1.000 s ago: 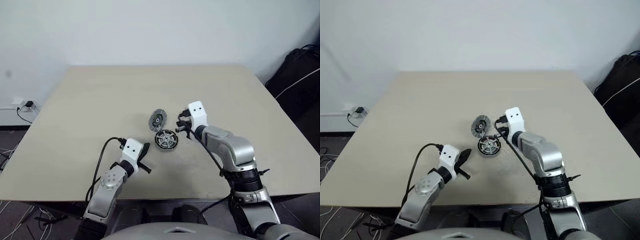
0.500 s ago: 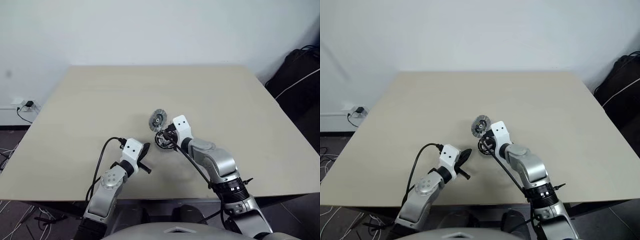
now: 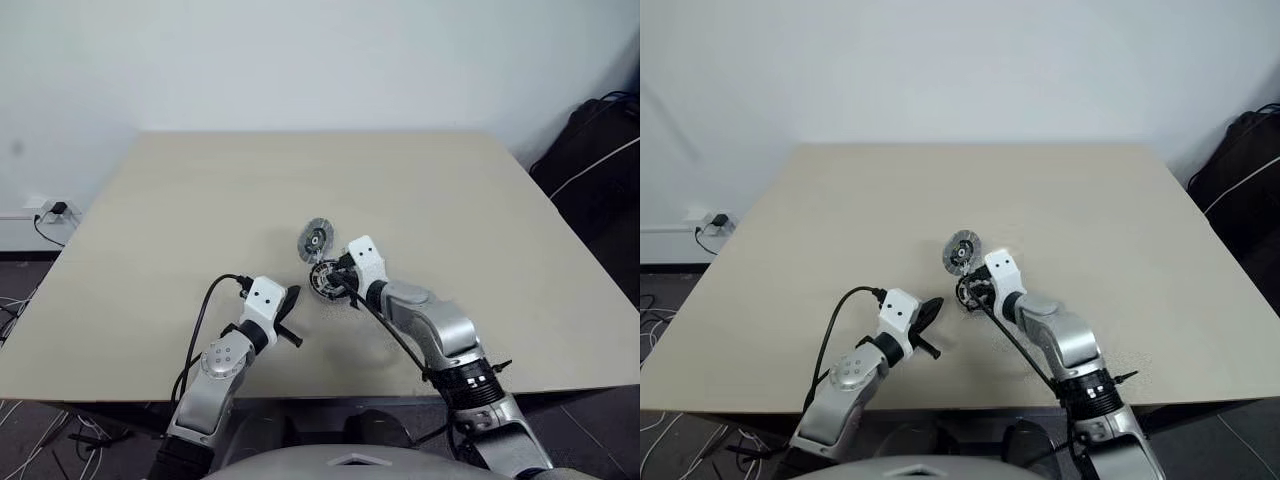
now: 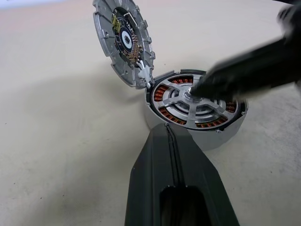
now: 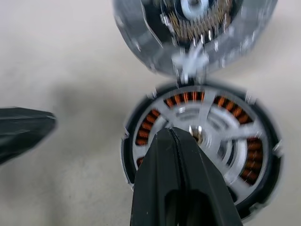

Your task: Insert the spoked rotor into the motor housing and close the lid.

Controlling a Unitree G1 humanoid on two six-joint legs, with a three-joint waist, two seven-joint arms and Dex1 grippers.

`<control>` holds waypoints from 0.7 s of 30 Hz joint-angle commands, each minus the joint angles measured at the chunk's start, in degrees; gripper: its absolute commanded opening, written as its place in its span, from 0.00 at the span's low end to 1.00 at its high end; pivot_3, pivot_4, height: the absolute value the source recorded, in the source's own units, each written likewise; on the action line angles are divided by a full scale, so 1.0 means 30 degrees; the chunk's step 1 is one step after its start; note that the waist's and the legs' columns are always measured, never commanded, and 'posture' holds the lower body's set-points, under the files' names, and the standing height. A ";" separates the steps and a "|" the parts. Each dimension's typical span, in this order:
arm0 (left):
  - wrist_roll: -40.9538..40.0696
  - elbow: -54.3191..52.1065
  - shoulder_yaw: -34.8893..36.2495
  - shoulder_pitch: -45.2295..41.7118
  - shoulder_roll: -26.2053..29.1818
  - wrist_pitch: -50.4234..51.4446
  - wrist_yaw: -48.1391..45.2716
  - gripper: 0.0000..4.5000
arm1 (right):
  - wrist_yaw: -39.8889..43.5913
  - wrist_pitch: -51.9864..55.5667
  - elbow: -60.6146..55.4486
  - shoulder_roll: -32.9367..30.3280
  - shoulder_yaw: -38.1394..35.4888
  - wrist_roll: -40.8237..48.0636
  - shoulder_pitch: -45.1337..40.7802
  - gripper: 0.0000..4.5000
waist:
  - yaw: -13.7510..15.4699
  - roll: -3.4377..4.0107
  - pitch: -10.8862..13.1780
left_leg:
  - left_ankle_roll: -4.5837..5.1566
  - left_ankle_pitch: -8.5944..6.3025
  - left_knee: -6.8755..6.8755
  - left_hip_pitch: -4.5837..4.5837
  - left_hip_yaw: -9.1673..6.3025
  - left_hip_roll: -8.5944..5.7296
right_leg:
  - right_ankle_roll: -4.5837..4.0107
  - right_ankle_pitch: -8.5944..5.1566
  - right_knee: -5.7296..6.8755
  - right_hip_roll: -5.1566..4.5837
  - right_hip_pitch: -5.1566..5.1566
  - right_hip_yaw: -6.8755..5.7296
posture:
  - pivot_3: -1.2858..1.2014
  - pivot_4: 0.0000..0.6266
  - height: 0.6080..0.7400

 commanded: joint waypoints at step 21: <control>-0.0210 0.0065 0.0106 -0.0242 -0.0359 -0.0881 0.0266 0.00 | 1.0259 -0.3147 0.1757 -0.6137 0.8749 -0.5194 -0.6877 0.56 | 0.0128 -0.0053 0.0020 | 0.0073 -0.0042 0.0098 -0.0028 -0.0009 0.0000 | -0.0092 0.0055 0.0001 -0.0031 0.0019 -0.0036 | 0.52 0.00 1.00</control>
